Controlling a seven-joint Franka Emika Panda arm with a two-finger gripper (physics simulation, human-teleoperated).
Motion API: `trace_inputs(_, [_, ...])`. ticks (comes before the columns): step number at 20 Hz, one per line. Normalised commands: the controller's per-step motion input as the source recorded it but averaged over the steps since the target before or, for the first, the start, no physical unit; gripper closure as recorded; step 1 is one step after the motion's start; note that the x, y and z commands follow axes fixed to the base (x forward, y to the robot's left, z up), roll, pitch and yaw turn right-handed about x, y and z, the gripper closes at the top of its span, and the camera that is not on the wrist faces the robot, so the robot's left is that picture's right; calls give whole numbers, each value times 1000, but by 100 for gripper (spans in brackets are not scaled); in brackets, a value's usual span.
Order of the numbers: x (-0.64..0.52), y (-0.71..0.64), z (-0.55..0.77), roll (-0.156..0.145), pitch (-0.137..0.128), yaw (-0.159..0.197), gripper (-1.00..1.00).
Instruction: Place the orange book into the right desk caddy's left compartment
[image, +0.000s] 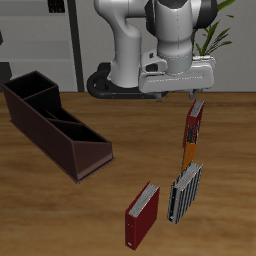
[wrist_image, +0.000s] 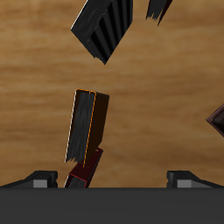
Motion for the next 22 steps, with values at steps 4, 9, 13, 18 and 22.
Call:
trace_inputs(4, [192, 507, -263, 18, -2, 11, -100])
trace_inputs(9, [80, 243, -63, 13, -44, -17, -100])
trace_inputs(13, [52, 20, -177, -47, -31, -37, -100])
trace_inputs(18, [119, 6, -233, -25, 17, -14, -100])
trace_inputs(22, [172, 38, -227, -4, -3, -4, -100])
